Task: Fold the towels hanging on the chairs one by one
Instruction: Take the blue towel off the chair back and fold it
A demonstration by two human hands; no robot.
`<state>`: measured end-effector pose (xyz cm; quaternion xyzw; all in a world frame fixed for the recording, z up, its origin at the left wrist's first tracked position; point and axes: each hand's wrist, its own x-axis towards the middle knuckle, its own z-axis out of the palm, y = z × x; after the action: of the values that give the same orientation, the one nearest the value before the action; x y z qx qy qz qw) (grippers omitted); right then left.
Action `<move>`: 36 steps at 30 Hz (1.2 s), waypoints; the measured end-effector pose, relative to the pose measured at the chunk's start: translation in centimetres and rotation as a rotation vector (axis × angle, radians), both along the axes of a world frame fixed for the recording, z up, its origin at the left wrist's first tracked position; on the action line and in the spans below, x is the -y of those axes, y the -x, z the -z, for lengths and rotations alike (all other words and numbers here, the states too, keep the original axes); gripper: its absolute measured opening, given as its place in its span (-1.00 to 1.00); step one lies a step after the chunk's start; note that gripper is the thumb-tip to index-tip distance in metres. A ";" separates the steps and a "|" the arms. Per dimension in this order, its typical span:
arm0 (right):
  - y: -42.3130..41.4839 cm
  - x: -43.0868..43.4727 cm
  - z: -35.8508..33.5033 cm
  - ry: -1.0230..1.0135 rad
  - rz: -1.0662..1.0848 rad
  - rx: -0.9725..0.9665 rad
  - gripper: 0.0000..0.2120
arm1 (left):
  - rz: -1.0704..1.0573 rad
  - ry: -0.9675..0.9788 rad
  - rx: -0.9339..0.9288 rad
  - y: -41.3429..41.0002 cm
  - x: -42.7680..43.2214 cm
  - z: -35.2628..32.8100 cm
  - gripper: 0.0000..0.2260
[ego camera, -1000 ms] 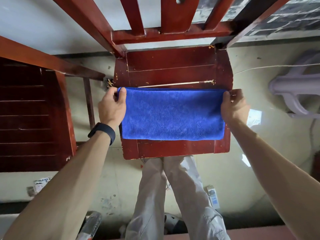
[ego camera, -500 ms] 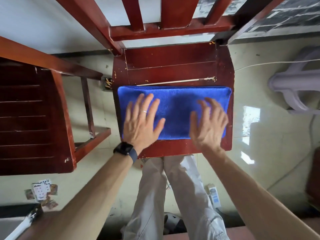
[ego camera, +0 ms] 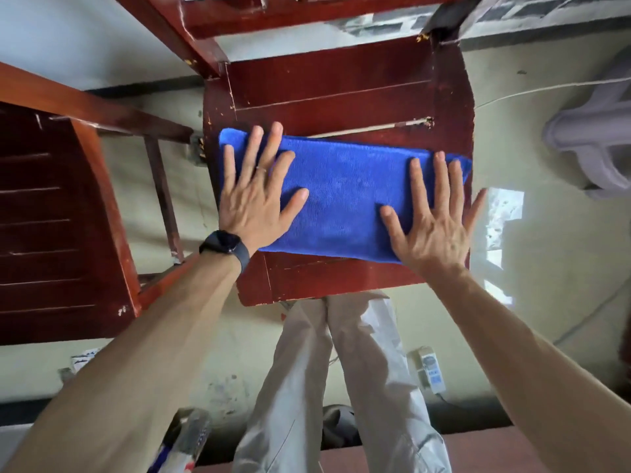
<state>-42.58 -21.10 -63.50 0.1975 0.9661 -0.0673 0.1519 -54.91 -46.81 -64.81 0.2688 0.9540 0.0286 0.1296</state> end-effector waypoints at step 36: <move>-7.5 1.2 -7.9 0.886 0.943 0.266 -0.80 | -1.337 -0.563 0.951 -14.0 -2.0 -9.2 -0.73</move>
<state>-35.10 -22.26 -55.64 0.5247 0.6301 -0.4930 0.2910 -40.88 -44.83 -55.58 -0.3667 0.7139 0.4433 0.3992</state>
